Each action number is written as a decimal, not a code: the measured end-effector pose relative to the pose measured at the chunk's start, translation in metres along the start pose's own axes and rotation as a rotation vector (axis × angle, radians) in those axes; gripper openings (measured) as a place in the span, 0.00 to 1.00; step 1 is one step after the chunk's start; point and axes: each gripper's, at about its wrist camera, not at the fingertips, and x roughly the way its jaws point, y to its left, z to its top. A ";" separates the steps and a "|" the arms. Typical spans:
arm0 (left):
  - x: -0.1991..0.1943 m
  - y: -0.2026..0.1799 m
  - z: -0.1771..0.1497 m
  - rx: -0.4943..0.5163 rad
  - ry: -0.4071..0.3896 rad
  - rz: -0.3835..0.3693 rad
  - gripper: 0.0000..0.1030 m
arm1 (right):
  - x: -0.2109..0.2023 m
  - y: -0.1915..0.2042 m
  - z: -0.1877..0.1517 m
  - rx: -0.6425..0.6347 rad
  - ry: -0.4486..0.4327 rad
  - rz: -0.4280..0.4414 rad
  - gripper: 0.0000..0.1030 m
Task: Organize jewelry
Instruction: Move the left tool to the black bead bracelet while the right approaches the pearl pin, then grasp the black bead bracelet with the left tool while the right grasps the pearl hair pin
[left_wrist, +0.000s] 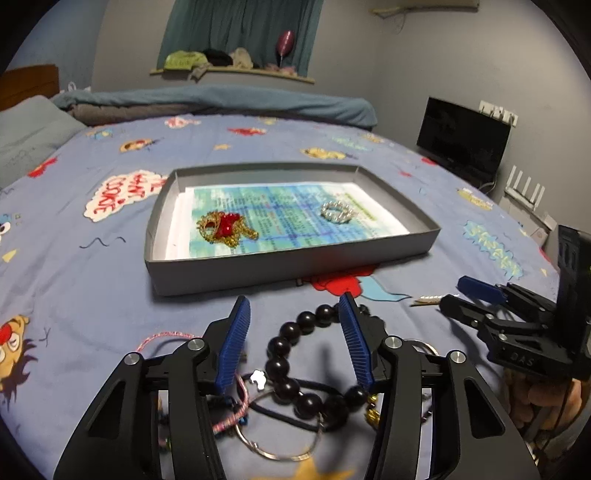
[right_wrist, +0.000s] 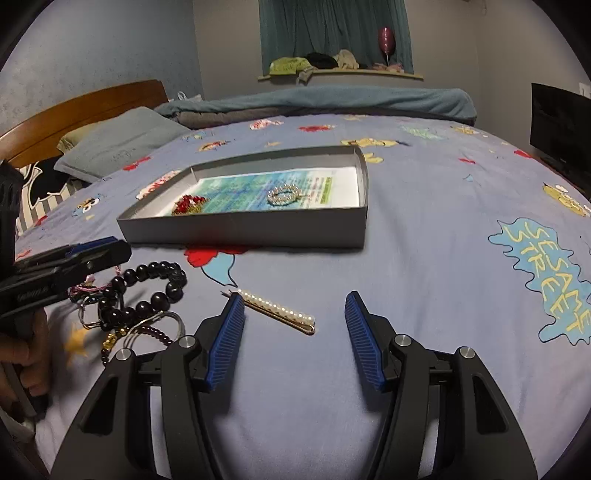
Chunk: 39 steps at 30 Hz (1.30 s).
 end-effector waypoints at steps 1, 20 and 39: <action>0.004 0.000 0.001 0.002 0.011 -0.002 0.50 | 0.001 0.000 0.000 -0.001 0.006 -0.003 0.56; 0.027 -0.005 -0.009 0.073 0.154 -0.078 0.20 | 0.002 0.009 0.000 -0.045 0.047 0.078 0.19; 0.026 -0.006 -0.005 0.080 0.137 -0.097 0.15 | -0.001 0.025 0.005 -0.120 0.059 0.112 0.06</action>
